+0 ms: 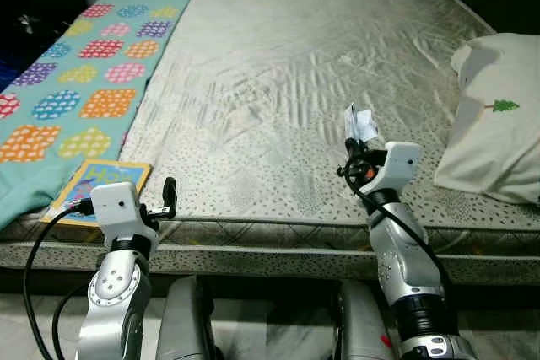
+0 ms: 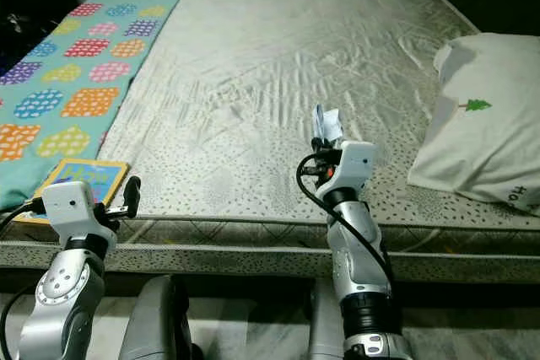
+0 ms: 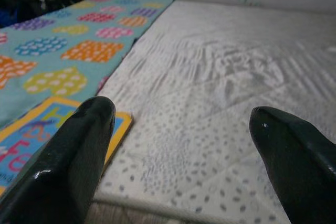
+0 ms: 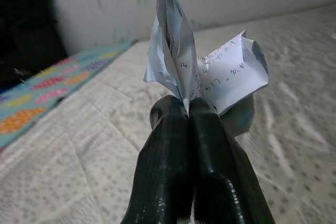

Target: Clean up the room

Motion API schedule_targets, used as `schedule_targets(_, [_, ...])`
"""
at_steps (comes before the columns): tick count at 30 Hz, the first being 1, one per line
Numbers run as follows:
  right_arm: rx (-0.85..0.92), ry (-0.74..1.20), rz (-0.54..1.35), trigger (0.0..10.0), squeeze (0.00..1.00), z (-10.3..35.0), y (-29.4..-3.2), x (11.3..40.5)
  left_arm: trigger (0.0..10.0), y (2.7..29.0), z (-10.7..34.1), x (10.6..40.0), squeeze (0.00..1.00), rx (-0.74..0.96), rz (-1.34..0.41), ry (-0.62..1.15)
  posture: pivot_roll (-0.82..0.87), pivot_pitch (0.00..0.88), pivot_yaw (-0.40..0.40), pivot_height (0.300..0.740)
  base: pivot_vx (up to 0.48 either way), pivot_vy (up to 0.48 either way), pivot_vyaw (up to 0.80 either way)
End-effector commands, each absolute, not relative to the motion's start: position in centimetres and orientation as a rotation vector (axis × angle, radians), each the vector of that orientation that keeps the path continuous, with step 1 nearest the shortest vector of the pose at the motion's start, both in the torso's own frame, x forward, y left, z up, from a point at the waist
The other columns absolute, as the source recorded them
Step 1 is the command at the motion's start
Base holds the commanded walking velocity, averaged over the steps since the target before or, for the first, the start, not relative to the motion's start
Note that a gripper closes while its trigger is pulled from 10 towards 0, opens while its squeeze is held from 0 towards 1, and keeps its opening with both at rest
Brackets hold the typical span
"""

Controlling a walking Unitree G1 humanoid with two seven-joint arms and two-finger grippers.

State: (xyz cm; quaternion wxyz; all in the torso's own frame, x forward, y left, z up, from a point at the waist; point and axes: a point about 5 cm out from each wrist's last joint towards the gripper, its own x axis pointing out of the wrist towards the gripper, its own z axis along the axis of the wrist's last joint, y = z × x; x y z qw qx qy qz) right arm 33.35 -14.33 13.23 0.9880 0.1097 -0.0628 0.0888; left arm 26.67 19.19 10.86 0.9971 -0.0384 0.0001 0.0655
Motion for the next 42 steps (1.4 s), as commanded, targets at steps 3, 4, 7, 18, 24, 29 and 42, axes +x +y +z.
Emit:
schedule_targets(3, [0.228,-0.158,0.208,10.0,0.0,14.9,-14.0,33.9,10.0,19.1,11.1,27.5,0.0,-0.076,0.122,-0.032,-0.1,0.0,0.039,0.559,0.0,0.0,0.0])
schedule_targets(4, [0.232,-0.159,0.208,10.0,0.0,15.0,-14.0,34.0,10.0,19.1,11.1,27.5,0.0,-0.077,0.122,-0.034,-0.1,0.0,0.039,0.563,0.0,0.0,0.0])
schedule_targets(7, [0.233,-0.166,0.214,10.0,0.0,15.6,-13.9,34.3,10.0,19.0,11.2,28.1,0.0,-0.08,0.116,-0.045,-0.11,0.0,0.042,0.581,0.0,0.0,0.0])
schedule_targets(18, [0.234,-0.173,0.227,10.0,0.0,16.1,-13.5,34.9,10.0,19.2,11.9,29.7,0.0,-0.074,0.112,-0.097,-0.11,0.0,0.052,0.647,0.0,0.0,0.0])
schedule_targets(24, [0.241,-0.184,0.215,10.0,0.0,16.4,-13.7,35.0,10.0,18.9,12.2,30.1,0.0,-0.077,0.102,-0.114,-0.12,0.0,0.048,0.678,0.0,0.0,0.0])
schedule_targets(29, [0.237,-0.189,0.191,10.0,0.0,16.4,-14.4,34.8,10.0,18.9,11.7,29.8,0.0,-0.083,0.109,-0.11,-0.12,0.0,0.045,0.709,0.0,0.0,-0.16])
schedule_targets(42, [0.226,-0.163,0.148,10.0,0.0,15.2,-14.9,34.2,10.0,19.2,11.7,29.7,0.0,-0.075,0.115,-0.117,-0.11,0.0,0.06,0.74,0.0,0.0,-0.42])
